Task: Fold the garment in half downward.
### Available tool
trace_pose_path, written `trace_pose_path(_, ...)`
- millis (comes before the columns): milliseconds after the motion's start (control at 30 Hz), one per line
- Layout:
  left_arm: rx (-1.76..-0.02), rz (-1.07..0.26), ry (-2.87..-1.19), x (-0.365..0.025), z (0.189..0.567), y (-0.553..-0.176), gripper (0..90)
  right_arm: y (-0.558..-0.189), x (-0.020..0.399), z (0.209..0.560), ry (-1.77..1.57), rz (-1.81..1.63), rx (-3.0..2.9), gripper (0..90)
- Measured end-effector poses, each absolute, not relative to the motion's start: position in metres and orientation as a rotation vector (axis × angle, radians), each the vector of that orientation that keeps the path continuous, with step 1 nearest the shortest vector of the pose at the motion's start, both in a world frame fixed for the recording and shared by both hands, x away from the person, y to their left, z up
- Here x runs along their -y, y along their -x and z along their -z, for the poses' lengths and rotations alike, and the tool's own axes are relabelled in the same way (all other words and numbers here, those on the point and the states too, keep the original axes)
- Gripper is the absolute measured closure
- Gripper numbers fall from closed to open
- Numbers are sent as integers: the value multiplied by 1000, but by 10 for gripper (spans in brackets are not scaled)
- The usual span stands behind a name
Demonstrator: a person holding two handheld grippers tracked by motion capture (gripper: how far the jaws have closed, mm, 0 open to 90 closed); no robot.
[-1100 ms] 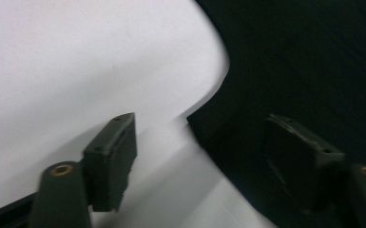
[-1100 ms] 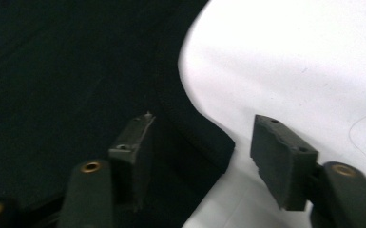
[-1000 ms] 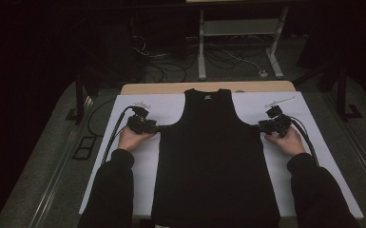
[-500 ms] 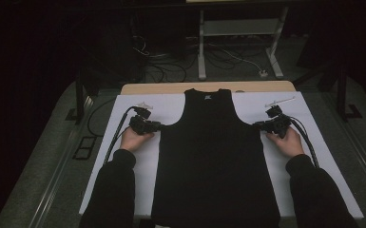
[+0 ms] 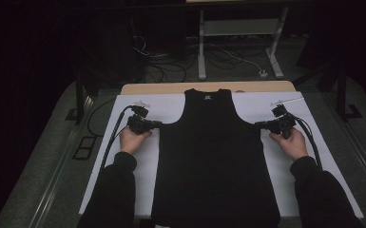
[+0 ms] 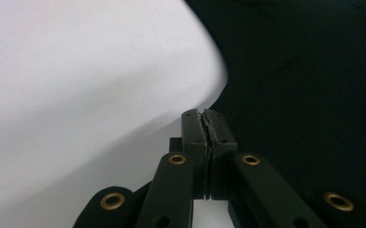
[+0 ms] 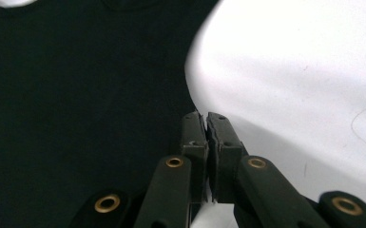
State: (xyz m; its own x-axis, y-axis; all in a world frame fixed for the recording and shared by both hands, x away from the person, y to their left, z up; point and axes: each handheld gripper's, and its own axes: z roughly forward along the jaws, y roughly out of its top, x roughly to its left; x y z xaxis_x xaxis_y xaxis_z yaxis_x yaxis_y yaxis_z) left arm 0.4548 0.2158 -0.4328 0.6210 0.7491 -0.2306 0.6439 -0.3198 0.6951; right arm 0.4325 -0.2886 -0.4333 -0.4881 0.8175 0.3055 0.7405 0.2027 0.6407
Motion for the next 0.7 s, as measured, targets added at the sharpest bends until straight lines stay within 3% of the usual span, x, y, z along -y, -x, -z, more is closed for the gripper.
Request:
trace_pose_path(200,-1080,-181,-1943,-221,423,-438,876,-426,294,429,-1558,-1246,-2336,854)
trace_pose_path(700,-1087,-142,-1851,-227,408,-411,877,-398,297,419,-1570,-1422,-2273,856)
